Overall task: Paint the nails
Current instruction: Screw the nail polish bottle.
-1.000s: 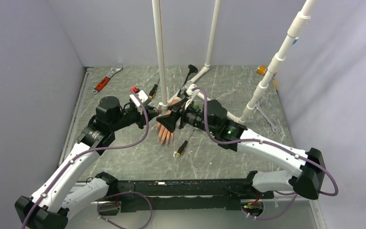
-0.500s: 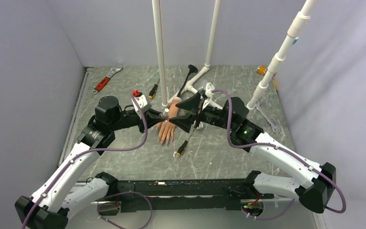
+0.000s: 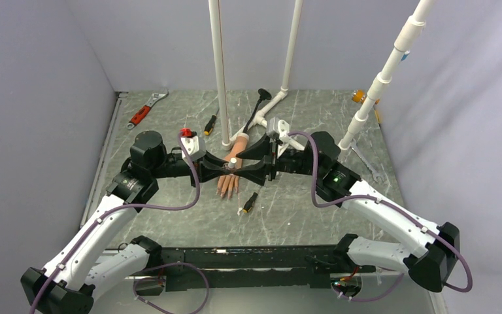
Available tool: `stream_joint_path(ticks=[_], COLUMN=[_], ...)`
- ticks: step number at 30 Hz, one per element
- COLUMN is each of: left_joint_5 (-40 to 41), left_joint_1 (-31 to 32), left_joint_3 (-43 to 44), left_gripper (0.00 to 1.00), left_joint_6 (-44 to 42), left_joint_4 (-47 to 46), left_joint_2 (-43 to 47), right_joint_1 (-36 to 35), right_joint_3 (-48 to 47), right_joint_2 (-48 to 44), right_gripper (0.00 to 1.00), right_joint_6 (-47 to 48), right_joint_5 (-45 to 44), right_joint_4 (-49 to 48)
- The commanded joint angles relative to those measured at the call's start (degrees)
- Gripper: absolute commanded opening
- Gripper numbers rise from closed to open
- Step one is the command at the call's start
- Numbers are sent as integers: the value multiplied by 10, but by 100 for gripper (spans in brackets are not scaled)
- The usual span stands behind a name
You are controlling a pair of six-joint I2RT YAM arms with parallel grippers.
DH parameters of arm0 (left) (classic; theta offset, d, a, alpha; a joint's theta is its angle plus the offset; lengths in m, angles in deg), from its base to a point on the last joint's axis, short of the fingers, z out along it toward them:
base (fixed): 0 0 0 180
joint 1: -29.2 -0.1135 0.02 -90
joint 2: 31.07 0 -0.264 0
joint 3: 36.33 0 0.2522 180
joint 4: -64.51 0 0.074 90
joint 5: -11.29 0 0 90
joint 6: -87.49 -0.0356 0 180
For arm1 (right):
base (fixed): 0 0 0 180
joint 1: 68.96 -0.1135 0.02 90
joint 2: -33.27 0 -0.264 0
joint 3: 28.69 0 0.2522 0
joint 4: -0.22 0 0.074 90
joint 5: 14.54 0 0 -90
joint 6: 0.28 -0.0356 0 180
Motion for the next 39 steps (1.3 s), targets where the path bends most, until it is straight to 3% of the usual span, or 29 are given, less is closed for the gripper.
stream_joint_path(ticks=[1, 10, 18, 23, 29, 35, 39], left_joint_5=[-22, -20, -19, -18, -6, 55, 114], left_joint_1=[-1, -1, -1, -1, -1, -1, -1], left_joint_3=[6, 7, 7, 8, 7, 10, 11], left_gripper=[0, 0, 0, 0, 0, 0, 0], left_joint_6=[2, 3, 3, 3, 3, 6, 5], left_joint_4=[-30, -28, -28, -27, -26, -18, -11], left_joint_2=[-1, -2, -2, -3, -1, -1, 2], right_joint_1=[2, 4, 2, 2, 3, 0, -15], right_joint_3=[-18, -21, -26, -23, -16, 0, -1], right_joint_2=[12, 31, 48, 53, 50, 42, 48], right_gripper=[51, 45, 25, 20, 0, 0, 0], right_joint_6=[4, -9, -19, -22, -25, -37, -50], right_joint_5=[31, 32, 37, 31, 20, -10, -85], right_joint_4=[-29, -52, -63, -62, -63, -78, -70])
